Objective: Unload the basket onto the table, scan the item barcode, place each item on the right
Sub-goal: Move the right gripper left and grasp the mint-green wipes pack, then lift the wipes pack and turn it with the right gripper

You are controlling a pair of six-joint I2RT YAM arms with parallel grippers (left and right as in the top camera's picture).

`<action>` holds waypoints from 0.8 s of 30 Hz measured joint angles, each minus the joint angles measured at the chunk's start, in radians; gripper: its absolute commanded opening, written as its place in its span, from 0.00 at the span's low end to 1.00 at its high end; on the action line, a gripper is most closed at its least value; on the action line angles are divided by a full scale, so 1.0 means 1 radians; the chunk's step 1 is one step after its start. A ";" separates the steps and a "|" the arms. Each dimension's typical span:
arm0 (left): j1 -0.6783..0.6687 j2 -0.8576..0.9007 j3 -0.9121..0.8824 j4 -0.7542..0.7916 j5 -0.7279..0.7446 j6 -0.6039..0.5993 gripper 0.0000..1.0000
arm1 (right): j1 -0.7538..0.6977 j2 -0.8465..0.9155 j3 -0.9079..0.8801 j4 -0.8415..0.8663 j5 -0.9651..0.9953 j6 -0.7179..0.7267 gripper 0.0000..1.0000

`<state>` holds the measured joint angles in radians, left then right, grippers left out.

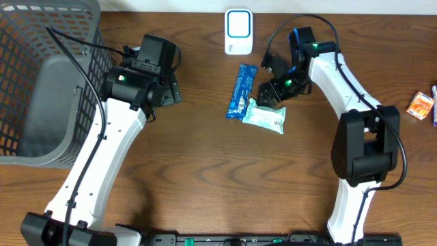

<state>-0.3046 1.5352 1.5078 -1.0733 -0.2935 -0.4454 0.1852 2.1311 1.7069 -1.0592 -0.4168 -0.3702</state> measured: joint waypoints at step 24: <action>0.000 0.000 0.000 0.000 0.000 0.000 0.98 | 0.000 0.005 -0.208 0.166 -0.011 -0.431 0.51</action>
<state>-0.3046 1.5352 1.5078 -1.0737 -0.2935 -0.4454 0.1856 2.1365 1.4990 -0.8936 -0.4278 -0.8017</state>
